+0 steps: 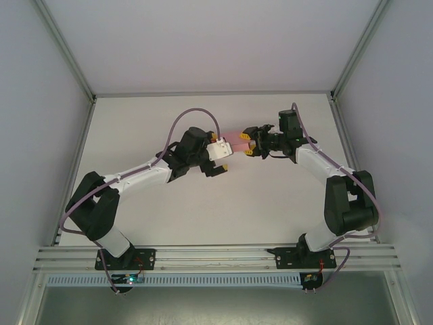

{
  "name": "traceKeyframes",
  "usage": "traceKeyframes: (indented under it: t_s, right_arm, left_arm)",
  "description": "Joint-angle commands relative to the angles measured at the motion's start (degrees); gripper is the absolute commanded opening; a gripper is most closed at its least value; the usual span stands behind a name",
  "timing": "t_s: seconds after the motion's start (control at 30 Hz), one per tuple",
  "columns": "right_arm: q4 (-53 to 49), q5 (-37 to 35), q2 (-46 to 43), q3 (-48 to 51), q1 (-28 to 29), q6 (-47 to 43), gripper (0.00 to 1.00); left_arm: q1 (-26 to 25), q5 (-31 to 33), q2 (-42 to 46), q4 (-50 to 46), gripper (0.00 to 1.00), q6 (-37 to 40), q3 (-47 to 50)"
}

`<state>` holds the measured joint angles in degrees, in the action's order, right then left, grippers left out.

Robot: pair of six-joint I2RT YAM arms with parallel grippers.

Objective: Assemble paper box

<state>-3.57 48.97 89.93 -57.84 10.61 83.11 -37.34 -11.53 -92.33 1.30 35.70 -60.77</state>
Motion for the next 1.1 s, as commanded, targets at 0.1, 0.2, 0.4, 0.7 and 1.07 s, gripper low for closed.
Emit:
traceKeyframes:
  t_s: [0.1, 0.2, 0.4, 0.7, 1.07]
  right_arm:
    - [0.51, 3.03, -2.97, 1.33, -0.16, 1.79, 0.33]
    - [0.41, 2.56, -4.10, 1.90, -0.15, 2.14, 0.33]
    - [-0.03, 2.22, -5.68, 2.61, -0.16, 2.14, 0.36]
    - [-2.99, -0.48, -8.14, 2.12, -0.33, -2.93, 0.98]
    - [-31.46, -24.41, -18.66, -7.49, -8.09, -39.21, 0.98]
  left_arm:
    - [-0.62, 3.12, 0.27, 1.48, 0.83, 3.23, -1.51]
    - [-0.57, 4.41, 0.17, 1.60, 0.64, 4.48, -2.00]
    - [-0.60, 4.20, 0.38, 4.21, 0.45, 3.69, -1.20]
    - [-0.62, 3.65, 2.48, 5.02, 0.34, 3.93, 0.10]
    - [1.71, -2.60, -0.10, -15.75, 0.26, 4.62, -6.61]
